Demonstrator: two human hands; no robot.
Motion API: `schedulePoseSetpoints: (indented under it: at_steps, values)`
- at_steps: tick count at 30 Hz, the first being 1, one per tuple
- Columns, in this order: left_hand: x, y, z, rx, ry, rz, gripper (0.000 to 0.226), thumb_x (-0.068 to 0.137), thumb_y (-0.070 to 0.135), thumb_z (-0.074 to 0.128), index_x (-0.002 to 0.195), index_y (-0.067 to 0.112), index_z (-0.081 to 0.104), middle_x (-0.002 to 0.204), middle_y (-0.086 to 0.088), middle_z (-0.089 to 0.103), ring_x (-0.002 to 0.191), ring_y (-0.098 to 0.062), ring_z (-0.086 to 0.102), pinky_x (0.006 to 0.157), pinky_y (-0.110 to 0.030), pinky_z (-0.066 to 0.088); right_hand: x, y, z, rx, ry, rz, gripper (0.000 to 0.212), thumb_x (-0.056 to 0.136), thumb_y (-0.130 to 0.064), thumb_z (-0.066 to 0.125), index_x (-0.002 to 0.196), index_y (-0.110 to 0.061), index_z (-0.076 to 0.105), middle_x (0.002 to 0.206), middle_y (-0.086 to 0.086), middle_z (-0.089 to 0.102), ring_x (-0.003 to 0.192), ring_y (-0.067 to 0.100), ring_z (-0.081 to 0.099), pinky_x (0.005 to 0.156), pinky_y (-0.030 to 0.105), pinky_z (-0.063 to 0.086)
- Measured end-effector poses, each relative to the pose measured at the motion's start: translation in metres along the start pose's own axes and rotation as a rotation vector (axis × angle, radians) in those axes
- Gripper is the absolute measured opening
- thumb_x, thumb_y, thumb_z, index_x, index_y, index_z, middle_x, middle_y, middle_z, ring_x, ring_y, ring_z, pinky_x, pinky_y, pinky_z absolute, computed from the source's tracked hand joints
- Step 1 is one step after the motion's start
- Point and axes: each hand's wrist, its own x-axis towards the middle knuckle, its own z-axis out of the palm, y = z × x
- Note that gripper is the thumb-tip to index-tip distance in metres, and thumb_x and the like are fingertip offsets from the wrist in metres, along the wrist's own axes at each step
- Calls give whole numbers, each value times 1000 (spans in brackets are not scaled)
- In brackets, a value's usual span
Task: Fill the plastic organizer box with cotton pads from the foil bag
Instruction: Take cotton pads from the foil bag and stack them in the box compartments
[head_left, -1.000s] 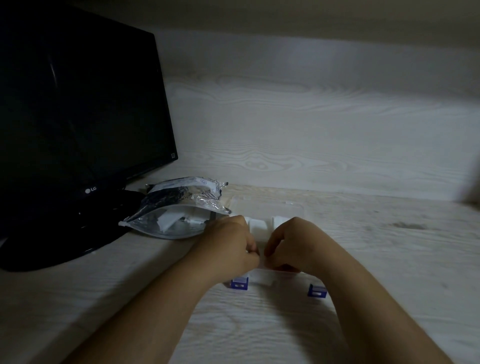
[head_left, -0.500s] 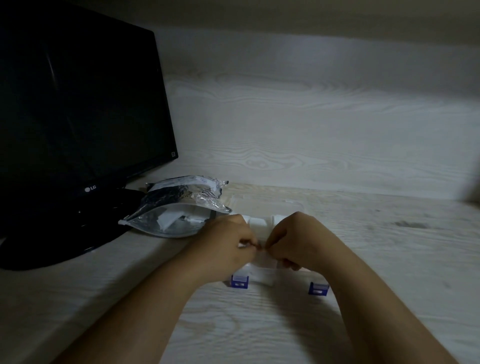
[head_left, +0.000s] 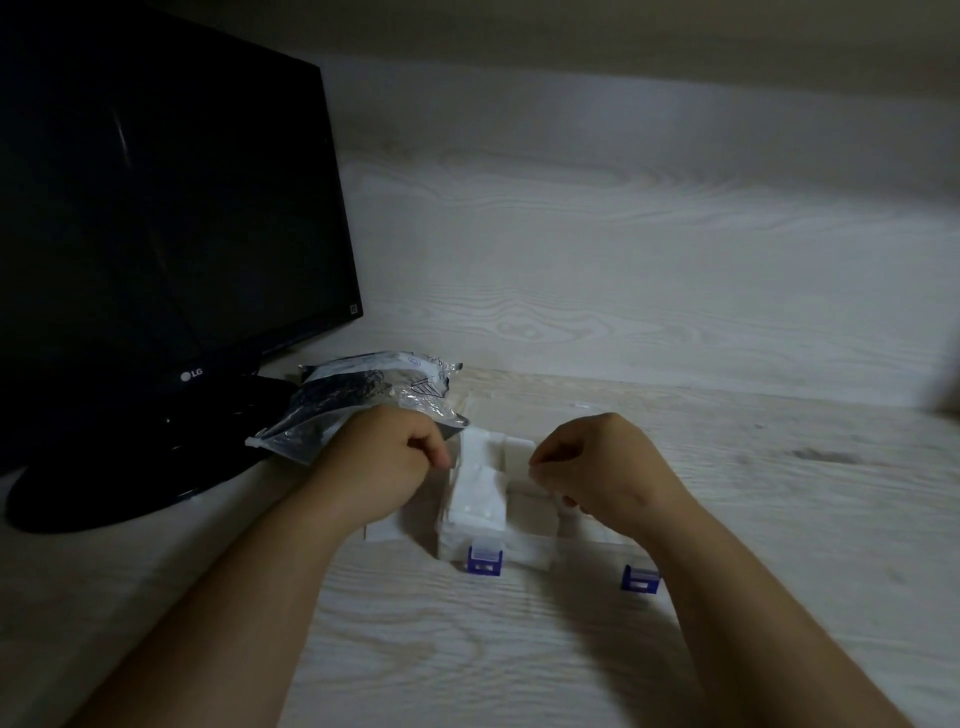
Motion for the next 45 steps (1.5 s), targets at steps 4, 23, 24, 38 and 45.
schedulePoseSetpoints:
  at_steps: [4,23,24,38,45]
  values:
    - [-1,-4,-4,167,-59,-72,28,68,12,58,67,37,71,68,18,68,72,-3,63,74,-27,55,0,0,1,-2,-1,-5,15,85,-15,66,75,-24,73,61,-9,65,48,5,60,41,12,40]
    - [-4,4,-1,51,126,-54,28,71,9,78,63,19,54,62,5,57,59,-11,53,54,-24,39,2,3,2,9,27,-22,12,85,-15,66,78,-20,74,63,-8,66,50,7,62,43,13,43]
    - [-4,8,-1,-13,163,-48,29,71,6,79,61,19,55,59,6,57,54,-5,52,51,-21,39,3,3,2,24,35,-19,11,84,-15,66,78,-19,75,63,-7,66,50,8,62,43,14,43]
    - [-13,42,18,-669,84,-59,18,82,-8,67,81,10,68,60,2,68,52,-4,60,53,-15,47,-1,-3,-1,562,16,1,10,87,-4,68,89,-1,59,80,17,71,66,20,68,70,36,59]
    - [-13,42,25,-530,81,8,20,80,-3,73,75,16,68,65,3,68,56,-3,62,55,-15,48,-1,-2,-6,556,-5,35,4,86,4,63,89,1,64,73,15,69,64,23,67,69,39,60]
